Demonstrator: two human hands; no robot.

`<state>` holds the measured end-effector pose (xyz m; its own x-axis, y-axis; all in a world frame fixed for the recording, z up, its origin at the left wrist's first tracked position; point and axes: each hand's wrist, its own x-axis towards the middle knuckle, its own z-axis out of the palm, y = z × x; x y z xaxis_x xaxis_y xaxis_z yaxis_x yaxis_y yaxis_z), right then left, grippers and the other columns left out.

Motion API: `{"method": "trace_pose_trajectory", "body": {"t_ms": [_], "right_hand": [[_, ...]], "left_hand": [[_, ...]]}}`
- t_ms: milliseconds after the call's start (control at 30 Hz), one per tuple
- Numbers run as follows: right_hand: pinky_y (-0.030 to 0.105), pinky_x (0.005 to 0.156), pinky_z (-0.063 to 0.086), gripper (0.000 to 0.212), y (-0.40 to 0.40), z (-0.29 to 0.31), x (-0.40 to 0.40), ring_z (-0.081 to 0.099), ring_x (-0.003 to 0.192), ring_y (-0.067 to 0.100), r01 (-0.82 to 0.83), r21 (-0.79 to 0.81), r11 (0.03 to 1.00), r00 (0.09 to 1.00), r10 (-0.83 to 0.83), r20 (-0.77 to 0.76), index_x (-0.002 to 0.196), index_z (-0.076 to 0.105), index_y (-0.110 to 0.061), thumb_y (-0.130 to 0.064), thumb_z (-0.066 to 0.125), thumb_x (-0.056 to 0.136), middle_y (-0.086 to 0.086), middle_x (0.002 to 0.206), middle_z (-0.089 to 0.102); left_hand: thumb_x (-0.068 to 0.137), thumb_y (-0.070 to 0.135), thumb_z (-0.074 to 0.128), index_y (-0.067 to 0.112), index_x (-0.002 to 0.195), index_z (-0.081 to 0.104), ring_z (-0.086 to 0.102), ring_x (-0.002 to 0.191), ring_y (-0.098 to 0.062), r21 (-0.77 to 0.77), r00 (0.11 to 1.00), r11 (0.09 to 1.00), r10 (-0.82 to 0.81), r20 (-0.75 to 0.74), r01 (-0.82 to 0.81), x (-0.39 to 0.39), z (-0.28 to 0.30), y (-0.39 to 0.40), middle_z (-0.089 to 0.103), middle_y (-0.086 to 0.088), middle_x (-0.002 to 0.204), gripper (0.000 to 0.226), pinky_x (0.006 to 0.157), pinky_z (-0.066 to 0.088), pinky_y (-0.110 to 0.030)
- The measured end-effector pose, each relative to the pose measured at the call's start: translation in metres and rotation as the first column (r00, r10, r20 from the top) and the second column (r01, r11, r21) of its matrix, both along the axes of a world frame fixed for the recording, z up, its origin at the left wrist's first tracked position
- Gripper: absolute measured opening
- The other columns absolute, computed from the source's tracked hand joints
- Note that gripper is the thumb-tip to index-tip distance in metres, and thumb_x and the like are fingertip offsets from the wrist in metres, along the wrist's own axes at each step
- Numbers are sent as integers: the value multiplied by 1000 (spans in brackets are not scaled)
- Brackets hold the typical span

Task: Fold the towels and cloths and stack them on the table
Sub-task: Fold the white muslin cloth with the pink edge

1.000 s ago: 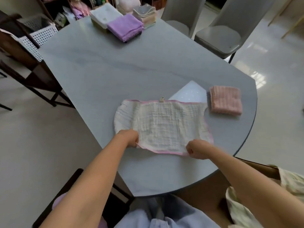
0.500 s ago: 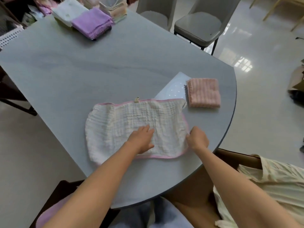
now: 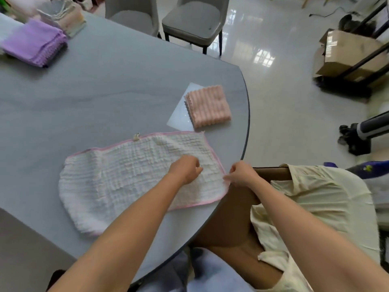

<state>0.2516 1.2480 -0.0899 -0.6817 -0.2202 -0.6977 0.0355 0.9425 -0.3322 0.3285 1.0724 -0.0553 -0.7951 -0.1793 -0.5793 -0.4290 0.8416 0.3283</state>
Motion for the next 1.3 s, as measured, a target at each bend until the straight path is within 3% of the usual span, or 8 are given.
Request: {"method": "trace_pose_trajectory", "body": {"t_ms": [133, 267, 367, 567, 800, 967, 1167, 1300], "right_hand": [[31, 69, 40, 21, -2, 14, -37, 54, 80, 22, 98, -188, 977, 941, -153, -302, 87, 56, -10, -30, 59, 92, 5, 86, 59], [35, 77, 45, 23, -34, 7, -75, 59, 89, 27, 7, -278, 960, 946, -96, -308, 97, 61, -6, -27, 62, 89, 9, 95, 65], [35, 70, 44, 26, -58, -1, -87, 56, 84, 22, -101, -271, 957, 944, 6, -331, 94, 58, -11, -33, 67, 85, 4, 93, 60], [31, 58, 35, 17, -68, -19, -89, 51, 74, 19, -179, -222, 959, 941, 100, -324, 79, 53, -16, -27, 64, 83, 0, 81, 56], [30, 64, 33, 14, -26, -20, -98, 49, 74, 22, -39, -273, 961, 941, -57, -335, 80, 51, -10, -16, 62, 84, 5, 77, 55], [29, 65, 35, 8, 20, -9, -100, 48, 75, 21, 212, -333, 919, 887, -324, -330, 88, 53, -9, -11, 59, 85, -2, 73, 49], [27, 61, 29, 11, 57, 19, -92, 45, 73, 21, 281, -403, 871, 824, -434, -364, 89, 46, -10, -5, 55, 85, 4, 79, 51], [26, 60, 37, 14, 51, 36, -89, 50, 71, 21, 222, -472, 853, 828, -421, -371, 82, 54, -12, 1, 51, 87, 2, 79, 54]], "left_hand": [[95, 42, 51, 14, 116, 58, 60, 100, -25, 38, 995, 999, -6, -100, 10, -6, -4, 51, 64, -6, 113, 35, 83, 50, -36], [91, 54, 50, 13, 121, 49, 60, 103, -27, -248, 899, 904, -397, -184, 349, -6, -7, 79, 61, -7, 114, 50, 71, 39, -34], [86, 57, 57, 10, 128, 46, 59, 100, -27, -319, 861, 851, -483, -162, 417, -8, -13, 85, 59, -7, 115, 64, 67, 37, -34], [96, 15, 46, 10, 131, 45, 63, 90, -27, -234, 784, 806, -587, -203, 543, 3, -27, 91, 63, -9, 111, 35, 63, 37, -33], [93, 23, 49, 14, 95, 60, 61, 88, -28, 99, 923, 931, -326, -205, 351, 3, -30, 89, 67, -7, 95, 15, 70, 44, -32], [91, 40, 60, 19, 85, 64, 62, 78, -11, 372, 955, 885, -220, -197, 280, -9, -21, 107, 68, 4, 84, 22, 76, 54, -35], [86, 13, 64, 10, 64, 50, 65, 62, -19, 612, 969, 781, 34, -243, 126, -24, 8, 133, 57, -8, 69, 26, 57, 57, -28], [82, -1, 59, 9, 85, 51, 60, 73, -16, 618, 959, 786, 152, -240, 30, -17, 17, 118, 55, -4, 90, 13, 53, 51, -16]]}}
